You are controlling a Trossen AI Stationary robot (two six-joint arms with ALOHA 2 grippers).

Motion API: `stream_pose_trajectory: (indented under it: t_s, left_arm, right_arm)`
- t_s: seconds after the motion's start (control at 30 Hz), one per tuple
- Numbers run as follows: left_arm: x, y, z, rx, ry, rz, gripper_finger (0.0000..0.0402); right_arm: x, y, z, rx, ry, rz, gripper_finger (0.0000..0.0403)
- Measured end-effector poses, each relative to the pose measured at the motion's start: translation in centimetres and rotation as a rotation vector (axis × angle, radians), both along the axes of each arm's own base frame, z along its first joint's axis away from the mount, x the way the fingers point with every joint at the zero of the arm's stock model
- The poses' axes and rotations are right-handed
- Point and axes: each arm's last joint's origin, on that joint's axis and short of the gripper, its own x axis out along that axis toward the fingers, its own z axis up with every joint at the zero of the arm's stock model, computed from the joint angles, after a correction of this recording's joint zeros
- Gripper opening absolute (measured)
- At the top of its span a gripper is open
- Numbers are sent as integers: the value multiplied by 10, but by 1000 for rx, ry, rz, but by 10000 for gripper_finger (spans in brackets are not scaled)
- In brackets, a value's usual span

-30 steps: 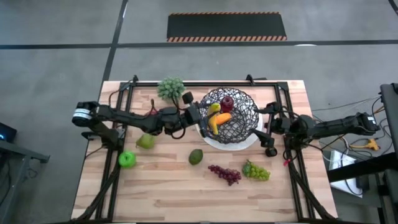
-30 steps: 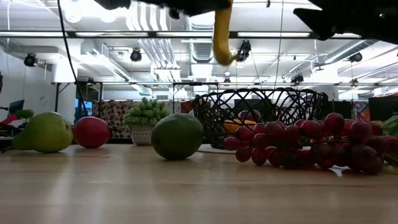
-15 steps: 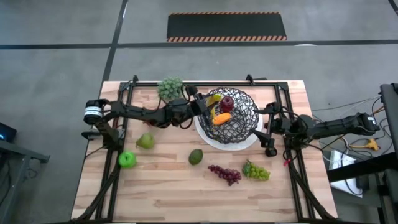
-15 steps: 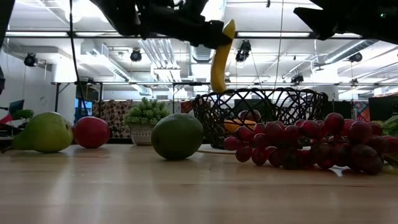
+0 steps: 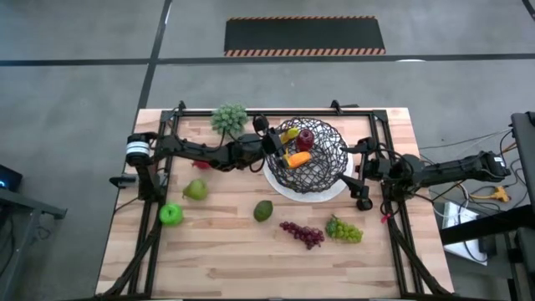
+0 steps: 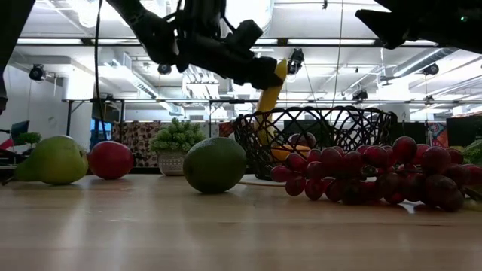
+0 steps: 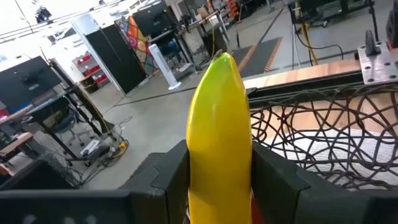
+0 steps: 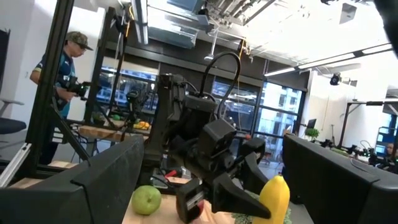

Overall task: Build produce basket
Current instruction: Put the yellow banana into the black wire basket

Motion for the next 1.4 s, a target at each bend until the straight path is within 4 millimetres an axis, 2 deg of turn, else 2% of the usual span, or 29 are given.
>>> stream_pose_trajectory:
  t_s: [1.2,1.4]
  left_arm:
    - [-3,1,-9,-53,22,36,130]
    - [-3,1,-10,-73,11,38,155]
  right_arm:
    - [0,0,0,1,0,1,365]
    - [0,0,0,1,0,1,366]
